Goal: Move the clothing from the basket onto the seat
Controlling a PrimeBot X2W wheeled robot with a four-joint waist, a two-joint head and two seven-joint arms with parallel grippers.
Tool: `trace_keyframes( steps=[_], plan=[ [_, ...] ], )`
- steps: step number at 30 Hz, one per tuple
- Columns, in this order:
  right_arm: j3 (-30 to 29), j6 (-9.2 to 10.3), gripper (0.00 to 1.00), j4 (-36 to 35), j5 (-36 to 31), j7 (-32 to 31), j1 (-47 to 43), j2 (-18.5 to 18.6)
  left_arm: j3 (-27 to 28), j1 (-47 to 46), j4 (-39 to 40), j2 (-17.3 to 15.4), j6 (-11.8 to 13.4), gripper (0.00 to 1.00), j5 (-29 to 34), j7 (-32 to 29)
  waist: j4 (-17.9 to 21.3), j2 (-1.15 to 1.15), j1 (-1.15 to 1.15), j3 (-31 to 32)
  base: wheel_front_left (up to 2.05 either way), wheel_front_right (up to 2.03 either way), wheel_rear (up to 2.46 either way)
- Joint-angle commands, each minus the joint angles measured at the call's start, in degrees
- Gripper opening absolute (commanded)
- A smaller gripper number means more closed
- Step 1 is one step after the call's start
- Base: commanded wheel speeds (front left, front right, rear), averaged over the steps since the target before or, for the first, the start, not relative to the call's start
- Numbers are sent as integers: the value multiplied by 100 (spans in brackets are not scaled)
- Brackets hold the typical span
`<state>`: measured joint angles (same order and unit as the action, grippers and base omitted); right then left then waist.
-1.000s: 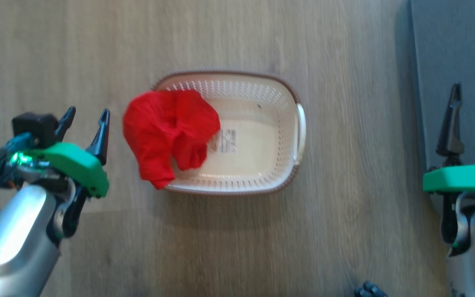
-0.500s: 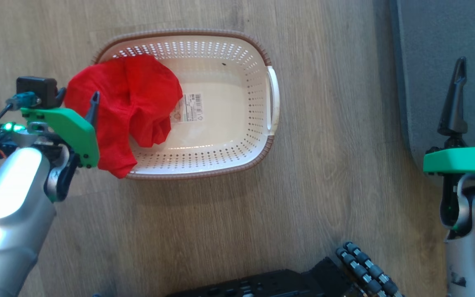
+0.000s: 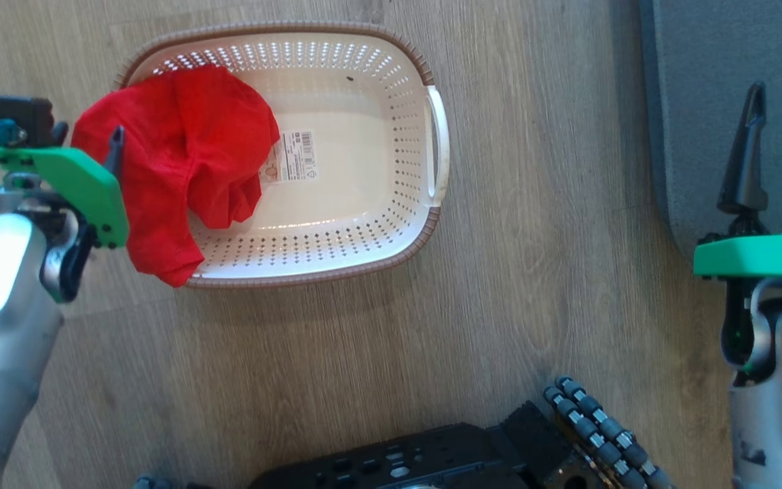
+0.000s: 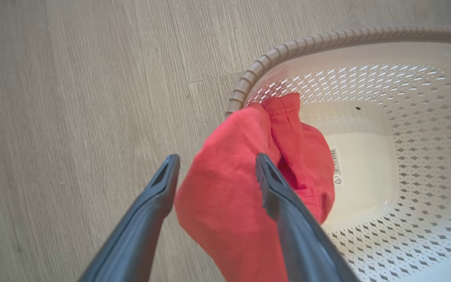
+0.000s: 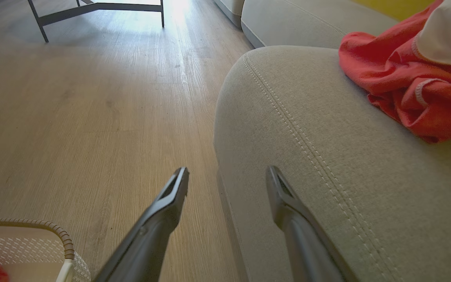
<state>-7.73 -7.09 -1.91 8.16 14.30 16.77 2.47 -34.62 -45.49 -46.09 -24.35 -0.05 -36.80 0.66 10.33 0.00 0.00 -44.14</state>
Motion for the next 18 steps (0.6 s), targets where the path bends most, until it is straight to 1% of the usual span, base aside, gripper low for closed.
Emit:
trace_keyframes(
  steps=[1,10,18],
  plan=[
    [99,-40,100,-196,28,69,-31,41,176,-106,20,-244,-22,100,7,51,5,0,0,-41,0,0,0],
    [117,-40,100,-195,30,70,17,41,175,-346,-277,-213,-125,100,-49,84,9,0,0,-150,0,0,0],
    [124,-40,100,-184,39,70,49,41,182,-439,-411,-168,-300,100,-163,127,12,0,0,-204,0,0,0]
  ],
)
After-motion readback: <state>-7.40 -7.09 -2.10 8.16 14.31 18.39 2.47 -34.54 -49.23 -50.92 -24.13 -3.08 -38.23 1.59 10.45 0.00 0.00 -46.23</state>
